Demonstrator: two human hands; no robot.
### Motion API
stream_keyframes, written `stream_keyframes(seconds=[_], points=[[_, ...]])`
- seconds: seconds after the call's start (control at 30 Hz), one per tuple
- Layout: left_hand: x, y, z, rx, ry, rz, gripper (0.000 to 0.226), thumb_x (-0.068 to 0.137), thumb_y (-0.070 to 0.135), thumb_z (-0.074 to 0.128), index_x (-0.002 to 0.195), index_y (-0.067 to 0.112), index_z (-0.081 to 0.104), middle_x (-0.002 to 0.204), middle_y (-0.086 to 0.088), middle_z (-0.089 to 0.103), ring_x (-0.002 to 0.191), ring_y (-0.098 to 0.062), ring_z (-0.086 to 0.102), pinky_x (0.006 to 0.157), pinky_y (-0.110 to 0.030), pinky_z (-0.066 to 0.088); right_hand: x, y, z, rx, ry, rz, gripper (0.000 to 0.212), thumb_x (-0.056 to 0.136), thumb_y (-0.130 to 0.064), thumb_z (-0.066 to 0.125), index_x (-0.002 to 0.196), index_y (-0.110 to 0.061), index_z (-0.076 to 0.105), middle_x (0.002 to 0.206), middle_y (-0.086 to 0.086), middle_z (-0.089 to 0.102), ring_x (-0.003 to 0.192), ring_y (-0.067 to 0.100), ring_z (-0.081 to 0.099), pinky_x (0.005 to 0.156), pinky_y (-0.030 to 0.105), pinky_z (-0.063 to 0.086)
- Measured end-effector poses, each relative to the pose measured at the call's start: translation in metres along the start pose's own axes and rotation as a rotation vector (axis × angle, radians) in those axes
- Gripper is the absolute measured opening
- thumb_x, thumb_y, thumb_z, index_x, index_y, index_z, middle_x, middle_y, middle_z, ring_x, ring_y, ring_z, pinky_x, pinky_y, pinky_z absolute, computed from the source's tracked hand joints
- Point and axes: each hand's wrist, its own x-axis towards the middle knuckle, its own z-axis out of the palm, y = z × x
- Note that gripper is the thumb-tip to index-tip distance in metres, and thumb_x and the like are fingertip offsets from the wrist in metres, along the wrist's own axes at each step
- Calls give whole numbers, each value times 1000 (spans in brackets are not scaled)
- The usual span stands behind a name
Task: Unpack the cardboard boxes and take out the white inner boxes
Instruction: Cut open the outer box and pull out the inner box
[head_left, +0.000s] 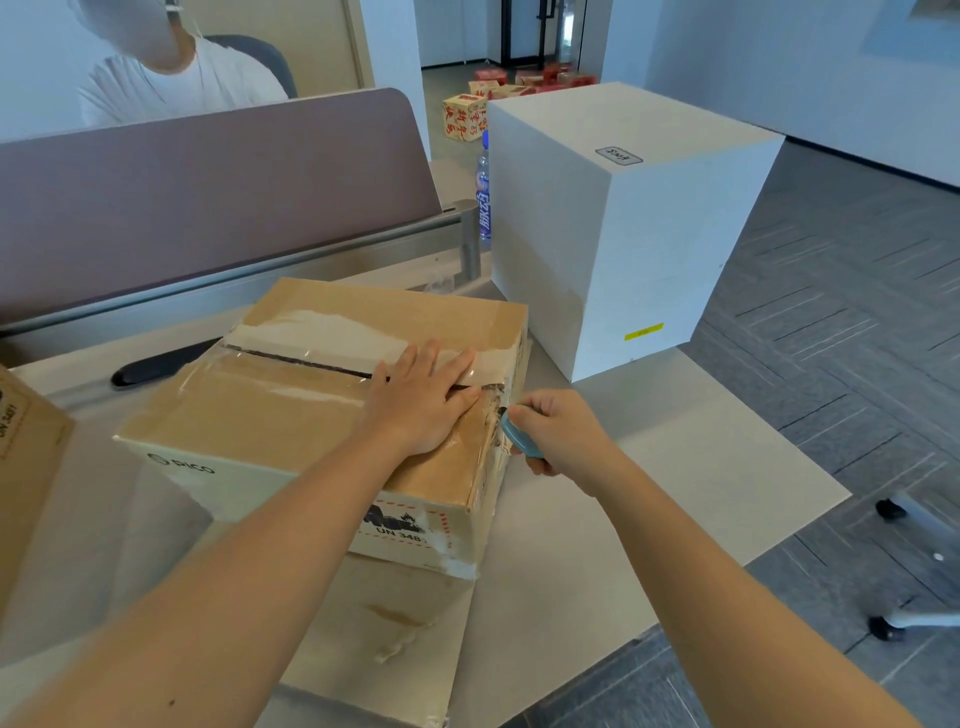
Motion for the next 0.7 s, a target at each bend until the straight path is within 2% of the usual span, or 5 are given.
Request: stream_keyframes(seconds=[0.1,0.33,0.43,0.5,0.7], points=[[-2,11,2,-43,0,-88,55,96,55,18,147,41,1,158,2,-7,145,-25,-7,115,-52,3,1,2,-1,5,68,36,22,94,-14,40,77,-8,52,68,5,54,41,12,50,38,19,35],[2,38,1,-206,43,-294,55,97,53,21,148,38,6,158,-1,-7,144,-28,-10,113,-55,-4,7,-2,-26,36,260,-19,23,95,-14,38,73,-13,43,72,3,49,45,14,51,43,18,41],[3,35,-5,-321,126,-307,52,96,49,33,141,24,33,153,-5,21,142,-29,12,114,-52,9,9,-11,-32,73,245,-93,18,96,-15,40,79,-15,46,75,-3,47,52,14,53,51,21,44],[-2,26,-13,-458,242,-294,45,93,42,44,128,14,47,138,-6,43,132,-28,32,110,-44,24,12,-20,-31,73,220,-140,11,96,-15,43,86,-13,48,77,-3,47,58,15,53,55,23,46],[-37,-35,-35,-542,344,-338,54,93,33,52,140,13,37,146,-2,38,135,-22,31,110,-33,25,26,-60,4,-85,55,-283,10,95,-21,47,100,-13,50,81,-3,49,75,12,51,86,41,51]])
